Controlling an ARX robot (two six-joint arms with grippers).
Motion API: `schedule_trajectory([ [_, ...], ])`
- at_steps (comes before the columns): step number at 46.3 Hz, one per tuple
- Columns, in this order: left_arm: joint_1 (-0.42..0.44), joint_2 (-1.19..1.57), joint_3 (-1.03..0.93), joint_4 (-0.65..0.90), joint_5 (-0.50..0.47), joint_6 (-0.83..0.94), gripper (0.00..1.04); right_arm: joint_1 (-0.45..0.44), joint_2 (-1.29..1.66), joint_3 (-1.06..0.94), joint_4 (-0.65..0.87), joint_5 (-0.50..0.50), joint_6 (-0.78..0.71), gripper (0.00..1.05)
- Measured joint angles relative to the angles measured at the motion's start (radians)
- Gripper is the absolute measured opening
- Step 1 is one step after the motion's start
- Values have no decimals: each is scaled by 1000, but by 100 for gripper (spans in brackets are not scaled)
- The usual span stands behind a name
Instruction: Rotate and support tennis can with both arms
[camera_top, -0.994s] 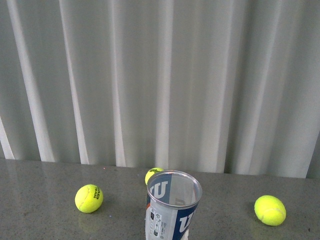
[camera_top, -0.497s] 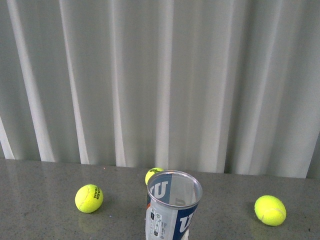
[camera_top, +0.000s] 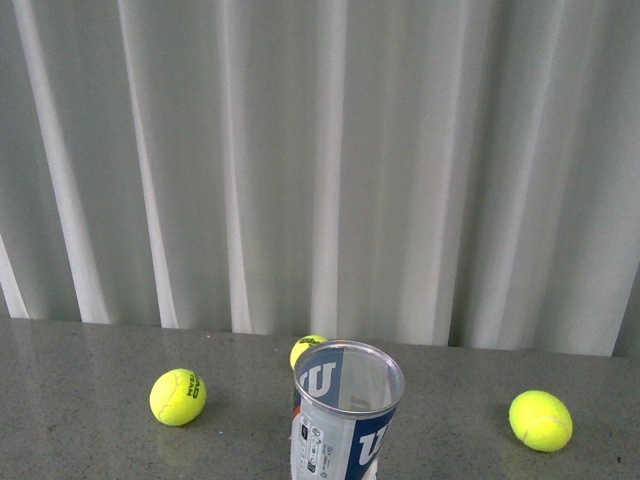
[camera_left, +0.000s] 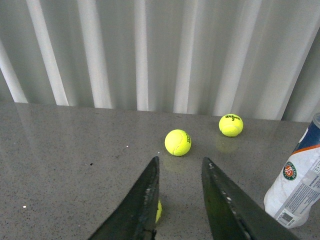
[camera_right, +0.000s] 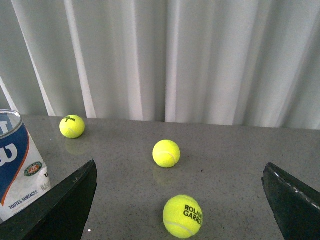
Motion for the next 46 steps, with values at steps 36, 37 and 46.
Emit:
schedule_trajectory([
  [36, 0, 0, 0, 0, 0, 0, 98, 0, 0, 0, 0, 0, 0, 98],
  [37, 0, 0, 0, 0, 0, 0, 98, 0, 0, 0, 0, 0, 0, 98],
  [46, 0, 0, 0, 0, 0, 0, 98, 0, 0, 0, 0, 0, 0, 98],
])
